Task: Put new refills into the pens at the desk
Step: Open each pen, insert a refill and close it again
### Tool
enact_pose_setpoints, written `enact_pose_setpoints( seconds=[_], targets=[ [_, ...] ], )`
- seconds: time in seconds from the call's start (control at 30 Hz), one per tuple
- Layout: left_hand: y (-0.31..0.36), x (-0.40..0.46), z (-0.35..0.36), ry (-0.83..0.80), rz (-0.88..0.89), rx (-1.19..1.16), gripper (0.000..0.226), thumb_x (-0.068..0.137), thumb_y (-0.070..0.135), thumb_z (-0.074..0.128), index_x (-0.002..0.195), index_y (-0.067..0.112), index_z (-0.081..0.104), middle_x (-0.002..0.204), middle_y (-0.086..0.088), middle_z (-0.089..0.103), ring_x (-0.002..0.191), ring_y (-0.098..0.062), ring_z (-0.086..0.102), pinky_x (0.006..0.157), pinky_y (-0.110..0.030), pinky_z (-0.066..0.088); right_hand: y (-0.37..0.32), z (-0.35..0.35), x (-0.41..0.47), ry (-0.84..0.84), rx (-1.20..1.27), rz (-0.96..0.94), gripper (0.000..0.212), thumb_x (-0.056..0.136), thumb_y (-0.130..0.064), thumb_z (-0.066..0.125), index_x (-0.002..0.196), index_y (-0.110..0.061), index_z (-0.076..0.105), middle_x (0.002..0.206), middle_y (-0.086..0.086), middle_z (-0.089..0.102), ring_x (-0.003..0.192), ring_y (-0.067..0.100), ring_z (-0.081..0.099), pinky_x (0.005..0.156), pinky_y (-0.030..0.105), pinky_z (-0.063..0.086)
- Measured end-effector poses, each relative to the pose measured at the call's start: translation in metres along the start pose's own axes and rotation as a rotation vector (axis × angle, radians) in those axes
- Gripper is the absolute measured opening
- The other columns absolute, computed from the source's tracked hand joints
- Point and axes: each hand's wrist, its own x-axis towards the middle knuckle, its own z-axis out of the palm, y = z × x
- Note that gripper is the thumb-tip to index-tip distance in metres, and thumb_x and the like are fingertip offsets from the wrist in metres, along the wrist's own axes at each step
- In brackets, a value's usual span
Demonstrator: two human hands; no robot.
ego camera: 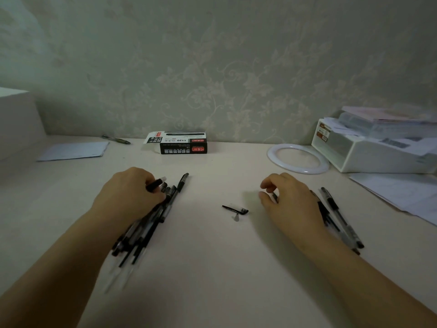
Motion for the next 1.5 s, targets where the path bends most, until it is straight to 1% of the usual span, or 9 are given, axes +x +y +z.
enact_pose_setpoints(
  seconds=[0.1,0.27,0.37,0.6,0.9,1.03,1.17,1.37,1.5],
  targets=[
    [-0.006,0.002,-0.007,-0.075,-0.008,0.026,0.019,0.081,0.036,0.072,0.069,0.025,0.061,0.064,0.003,0.059,0.062,-0.01,0.054,0.051,-0.023,0.033,0.0,0.003,-0.001,0.013,0.039,-0.031,0.011,0.092,-0.024,0.063,0.102,-0.023,0.066,0.096,-0.009,0.062,0.082,0.015,0.056,0.075,0.034,0.049],
    [-0.014,0.006,-0.009,-0.051,0.004,-0.009,0.013,0.08,0.033,0.073,0.074,0.024,0.065,0.072,0.006,0.06,0.066,-0.009,0.054,0.054,-0.023,0.036,-0.001,0.007,0.0,0.037,0.082,-0.091,0.006,0.09,-0.022,0.065,0.094,-0.026,0.066,0.089,-0.013,0.061,0.074,0.011,0.054,0.066,0.025,0.043],
    [-0.011,0.005,-0.003,-0.091,0.031,-0.032,0.012,0.076,0.029,0.075,0.071,0.023,0.066,0.071,0.005,0.062,0.068,-0.01,0.057,0.058,-0.023,0.041,-0.005,0.009,-0.001,0.039,0.092,-0.152,0.006,0.089,-0.021,0.066,0.093,-0.025,0.067,0.088,-0.014,0.061,0.07,0.004,0.054,0.063,0.01,0.036],
    [-0.008,0.002,-0.004,-0.117,0.067,0.046,0.013,0.071,0.03,0.077,0.067,0.02,0.068,0.07,0.001,0.065,0.068,-0.016,0.061,0.067,-0.031,0.055,-0.01,0.012,-0.004,0.005,0.126,-0.189,0.007,0.09,-0.017,0.066,0.093,-0.023,0.068,0.088,-0.013,0.062,0.074,0.0,0.053,0.072,0.005,0.038],
    [-0.001,-0.008,-0.005,-0.275,0.036,0.162,0.035,0.06,0.049,0.083,0.07,0.022,0.063,0.07,0.003,0.064,0.072,-0.016,0.063,0.071,-0.033,0.055,-0.016,0.01,-0.007,-0.016,0.126,-0.206,0.007,0.089,-0.016,0.068,0.09,-0.022,0.069,0.086,-0.014,0.062,0.071,-0.003,0.054,0.078,-0.003,0.03],
    [0.0,-0.008,0.0,-0.296,0.032,0.197,0.037,0.063,0.049,0.079,0.078,0.021,0.061,0.076,0.002,0.061,0.076,-0.017,0.061,0.074,-0.034,0.055,-0.015,0.01,-0.007,-0.016,0.137,-0.206,0.007,0.089,-0.015,0.068,0.089,-0.022,0.069,0.085,-0.014,0.062,0.07,-0.002,0.055,0.077,-0.001,0.032],
    [0.003,-0.009,0.003,-0.266,0.019,0.231,0.032,0.067,0.044,0.074,0.073,0.021,0.052,0.071,0.002,0.053,0.067,-0.015,0.054,0.059,-0.027,0.044,-0.015,0.01,-0.007,-0.032,0.154,-0.205,0.006,0.09,-0.016,0.067,0.091,-0.022,0.069,0.087,-0.014,0.062,0.071,-0.001,0.055,0.073,0.003,0.037],
    [0.015,-0.019,0.006,-0.144,0.035,0.332,0.035,0.078,0.042,0.065,0.069,0.023,0.037,0.073,0.006,0.045,0.06,-0.008,0.042,0.051,-0.024,0.033,-0.016,0.009,-0.007,-0.036,0.157,-0.201,0.005,0.091,-0.019,0.066,0.092,-0.023,0.069,0.088,-0.015,0.061,0.071,0.003,0.056,0.065,0.012,0.042],
    [0.019,-0.021,0.008,-0.104,0.039,0.36,0.037,0.083,0.039,0.059,0.066,0.023,0.031,0.07,0.006,0.04,0.056,-0.008,0.037,0.054,-0.025,0.034,-0.017,0.01,-0.007,-0.038,0.162,-0.2,0.006,0.091,-0.019,0.065,0.092,-0.024,0.068,0.088,-0.016,0.061,0.071,0.004,0.056,0.066,0.022,0.046]
  ],
)
